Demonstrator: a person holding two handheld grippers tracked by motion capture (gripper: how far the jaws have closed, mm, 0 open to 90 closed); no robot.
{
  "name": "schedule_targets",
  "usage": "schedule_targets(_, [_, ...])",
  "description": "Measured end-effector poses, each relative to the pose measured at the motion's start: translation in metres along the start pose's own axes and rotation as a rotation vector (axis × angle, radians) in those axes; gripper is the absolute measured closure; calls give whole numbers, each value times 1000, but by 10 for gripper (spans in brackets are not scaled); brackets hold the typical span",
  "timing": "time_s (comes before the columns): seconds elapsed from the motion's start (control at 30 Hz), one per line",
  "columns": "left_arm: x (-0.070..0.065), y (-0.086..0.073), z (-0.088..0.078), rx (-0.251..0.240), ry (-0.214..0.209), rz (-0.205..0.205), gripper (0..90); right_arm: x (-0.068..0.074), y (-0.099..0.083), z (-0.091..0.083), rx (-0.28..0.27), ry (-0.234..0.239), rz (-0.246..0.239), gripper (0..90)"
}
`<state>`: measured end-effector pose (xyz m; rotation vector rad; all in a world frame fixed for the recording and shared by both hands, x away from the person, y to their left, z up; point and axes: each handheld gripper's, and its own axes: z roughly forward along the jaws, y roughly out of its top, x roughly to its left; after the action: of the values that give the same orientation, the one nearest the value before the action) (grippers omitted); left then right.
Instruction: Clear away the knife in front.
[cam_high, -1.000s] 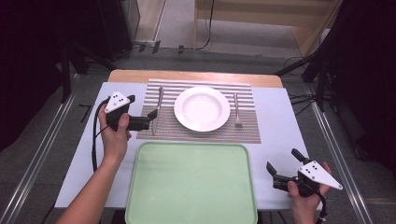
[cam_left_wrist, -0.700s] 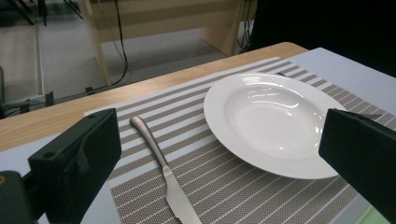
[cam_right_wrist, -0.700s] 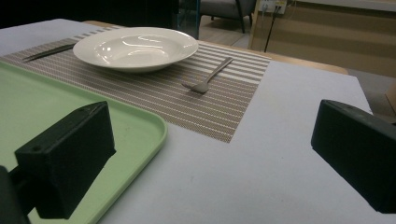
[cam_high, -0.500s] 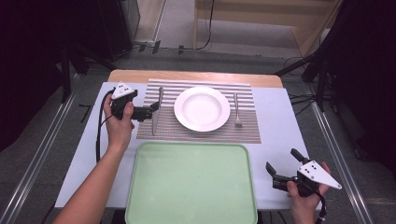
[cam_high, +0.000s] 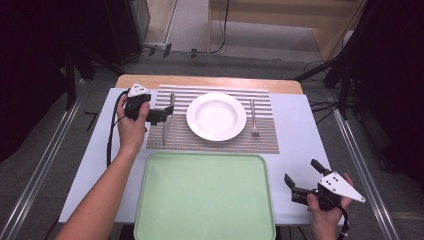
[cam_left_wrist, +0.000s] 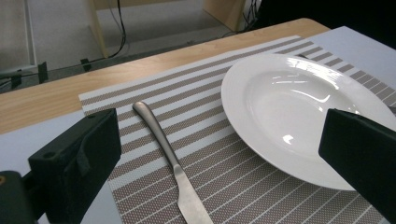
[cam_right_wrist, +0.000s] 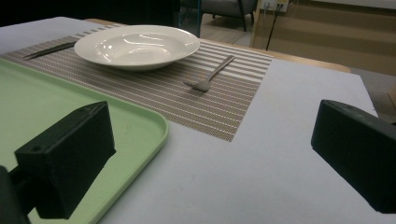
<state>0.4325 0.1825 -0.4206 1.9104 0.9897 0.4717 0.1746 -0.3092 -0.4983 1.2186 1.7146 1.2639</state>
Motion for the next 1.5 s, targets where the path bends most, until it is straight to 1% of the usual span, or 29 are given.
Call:
schedule_targets(0.17, [5, 3, 10, 46, -11, -24, 0, 0, 0, 0, 4, 1, -2, 0])
schedule_targets(0.27, [7, 3, 16, 70, -10, -32, 0, -1, 0, 1, 4, 2, -6, 0])
schedule_targets(0.3, [8, 3, 18, 79, -1, -33, 0, -1, 0, 1, 4, 2, -6, 0])
schedule_targets(0.37, [9, 3, 21, 101, -3, -38, 0, 0, 0, 1, 5, 2, -5, 0])
schedule_targets(0.47, [11, 3, 27, 137, 9, -61, 0, 0, -1, 1, 6, 2, -6, 0])
schedule_targets(0.5, [12, 2, 31, 161, 9, -69, 0, -1, -1, 1, 8, 3, -6, 0])
schedule_targets(0.53, [12, 2, 31, 161, 9, -69, 0, -1, -1, 1, 8, 3, -6, 0])
schedule_targets(0.7, [16, 3, 41, 226, 18, -76, 0, 0, -1, 2, 12, 3, -1, 0])
schedule_targets(0.77, [16, 4, 44, 239, 27, -88, 37, 0, -1, 2, 10, 4, 0, 0])
schedule_targets(0.8, [17, 5, 46, 248, 31, -85, 37, 0, -1, 2, 10, 4, 0, 0])
schedule_targets(0.83, [17, 6, 48, 258, 35, -93, 49, 0, -1, 2, 11, 4, 1, 0])
schedule_targets(0.87, [18, 7, 51, 288, 33, -95, 58, -1, -1, 2, 12, 5, 1, 0])
schedule_targets(0.9, [18, 8, 54, 303, 44, -93, 58, -1, -1, 2, 14, 5, 3, 0])
schedule_targets(0.93, [18, 8, 56, 313, 65, -89, 73, -1, -1, 2, 14, 5, 2, 0])
schedule_targets(0.97, [18, 8, 56, 313, 65, -89, 115, -1, -1, 2, 14, 5, 2, 0])
schedule_targets(1.0, [18, 8, 57, 319, 77, -94, 115, -1, -1, 2, 14, 6, 2, 0])
schedule_targets(1.03, [18, 9, 60, 325, 74, -100, 140, -1, -1, 2, 14, 6, -3, 0])
schedule_targets(1.13, [17, 9, 66, 369, 73, -115, 167, -1, -1, 2, 12, 1, -2, 0])
schedule_targets(1.17, [17, 8, 69, 382, 76, -117, 206, -2, -1, 2, 13, 1, 2, 0])
schedule_targets(1.2, [16, 7, 74, 413, 92, -119, 226, -2, -1, 2, 14, 1, 3, 0])
schedule_targets(1.27, [16, 7, 76, 420, 97, -124, 277, -2, -1, 2, 17, 1, 6, 0])
schedule_targets(1.3, [16, 7, 81, 446, 102, -141, 301, -2, -1, 2, 19, 3, 3, 0])
schedule_targets(1.33, [16, 7, 81, 446, 102, -141, 324, -2, -1, 2, 19, 3, 3, 0])
schedule_targets(1.37, [16, 7, 83, 446, 100, -147, 361, -2, -1, 2, 19, 3, 1, 0])
schedule_targets(1.4, [16, 8, 84, 452, 102, -144, 398, -1, -1, 2, 21, 2, 3, 0])
schedule_targets(1.47, [16, 7, 86, 458, 104, -153, 462, -1, -1, 2, 21, 3, 3, 0])
schedule_targets(1.5, [16, 6, 87, 464, 99, -157, 462, -1, -1, 2, 21, 3, 3, 0])
